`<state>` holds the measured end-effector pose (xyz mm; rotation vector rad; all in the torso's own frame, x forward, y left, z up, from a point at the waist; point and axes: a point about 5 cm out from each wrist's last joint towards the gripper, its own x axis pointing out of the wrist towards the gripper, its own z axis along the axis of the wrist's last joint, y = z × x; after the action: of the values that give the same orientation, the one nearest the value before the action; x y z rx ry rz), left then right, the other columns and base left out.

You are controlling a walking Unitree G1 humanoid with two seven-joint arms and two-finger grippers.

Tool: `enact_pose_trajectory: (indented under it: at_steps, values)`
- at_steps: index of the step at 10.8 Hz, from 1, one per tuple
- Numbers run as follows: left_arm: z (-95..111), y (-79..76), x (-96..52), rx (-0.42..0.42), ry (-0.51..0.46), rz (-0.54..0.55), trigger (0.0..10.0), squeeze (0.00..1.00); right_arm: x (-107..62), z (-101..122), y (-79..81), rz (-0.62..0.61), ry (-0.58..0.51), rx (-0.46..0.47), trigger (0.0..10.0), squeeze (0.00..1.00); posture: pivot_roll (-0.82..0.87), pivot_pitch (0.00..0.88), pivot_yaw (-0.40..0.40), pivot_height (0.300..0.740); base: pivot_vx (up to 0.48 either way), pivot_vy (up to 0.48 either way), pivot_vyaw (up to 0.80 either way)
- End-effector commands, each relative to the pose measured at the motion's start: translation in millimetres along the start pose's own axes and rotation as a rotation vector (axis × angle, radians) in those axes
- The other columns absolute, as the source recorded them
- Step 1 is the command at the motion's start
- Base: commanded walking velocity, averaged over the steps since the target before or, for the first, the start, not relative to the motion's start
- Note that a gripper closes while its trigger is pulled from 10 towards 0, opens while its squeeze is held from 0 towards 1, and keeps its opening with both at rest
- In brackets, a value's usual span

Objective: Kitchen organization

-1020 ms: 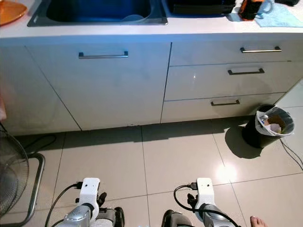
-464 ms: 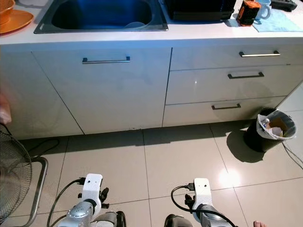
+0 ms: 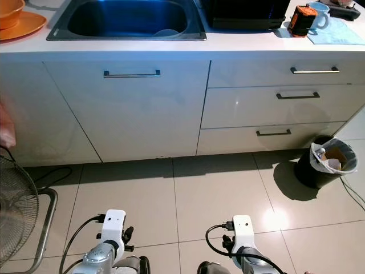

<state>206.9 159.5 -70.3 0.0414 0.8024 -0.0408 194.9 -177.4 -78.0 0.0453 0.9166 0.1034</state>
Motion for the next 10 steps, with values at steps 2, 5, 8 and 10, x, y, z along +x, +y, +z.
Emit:
enact_pose_trajectory:
  at_steps: [2,5,8,10]
  values:
    - [-4,-5.3,-1.1,0.01,0.012,-0.005,10.0,0.0,-1.6,-5,-4.7,-0.007,0.024,-0.007,10.0,0.0,0.06,0.092,-0.045,0.723,0.0,0.0,0.0]
    - [4,-3.5,0.8,0.003,-0.008,0.006,10.0,0.0,0.1,2,-2.6,-0.001,0.009,-0.008,10.0,0.0,0.07,0.139,-0.05,0.723,0.0,0.0,0.0]
    - [2,-0.4,-0.3,-0.007,-0.007,0.019,10.0,0.0,-1.5,-6,-3.5,-0.012,0.029,0.011,10.0,0.0,0.07,0.173,-0.043,0.723,0.0,0.0,0.0]
    - [11,-5.0,0.6,-0.008,-0.03,0.018,10.0,0.0,-1.2,-5,-3.4,-0.011,0.025,0.014,10.0,0.0,0.07,0.207,-0.05,0.723,0.0,0.0,0.0]
